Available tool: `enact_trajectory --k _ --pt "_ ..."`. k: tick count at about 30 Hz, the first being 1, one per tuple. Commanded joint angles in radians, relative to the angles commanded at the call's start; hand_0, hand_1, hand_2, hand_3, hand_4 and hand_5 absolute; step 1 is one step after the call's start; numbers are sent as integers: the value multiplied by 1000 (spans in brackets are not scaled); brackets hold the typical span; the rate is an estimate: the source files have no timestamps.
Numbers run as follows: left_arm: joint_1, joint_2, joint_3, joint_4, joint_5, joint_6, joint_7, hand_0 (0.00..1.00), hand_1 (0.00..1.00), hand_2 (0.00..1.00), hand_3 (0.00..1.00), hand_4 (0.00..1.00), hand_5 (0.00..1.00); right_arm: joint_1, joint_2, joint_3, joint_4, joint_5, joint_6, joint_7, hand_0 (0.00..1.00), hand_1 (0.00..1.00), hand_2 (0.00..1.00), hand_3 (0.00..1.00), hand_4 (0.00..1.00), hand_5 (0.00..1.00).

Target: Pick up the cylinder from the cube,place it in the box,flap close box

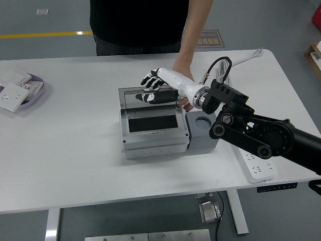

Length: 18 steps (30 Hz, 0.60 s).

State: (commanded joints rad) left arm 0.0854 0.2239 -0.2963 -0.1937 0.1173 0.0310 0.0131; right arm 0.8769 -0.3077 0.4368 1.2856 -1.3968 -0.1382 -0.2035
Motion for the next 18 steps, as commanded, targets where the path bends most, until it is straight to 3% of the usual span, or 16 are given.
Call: enact_trajectory --k 11,18 --pt "3 -2 -13 -1 12 0 -1 629 647 625 668 722 253 -73 -59 5 174 -52 -4 -27 724 646 662 665 782 573" --pt "4 -3 -20 -3 18 1 -1 629 647 625 668 722 253 -118 -86 -30 233 -57 -14 -31 706 645 664 665 780 572"
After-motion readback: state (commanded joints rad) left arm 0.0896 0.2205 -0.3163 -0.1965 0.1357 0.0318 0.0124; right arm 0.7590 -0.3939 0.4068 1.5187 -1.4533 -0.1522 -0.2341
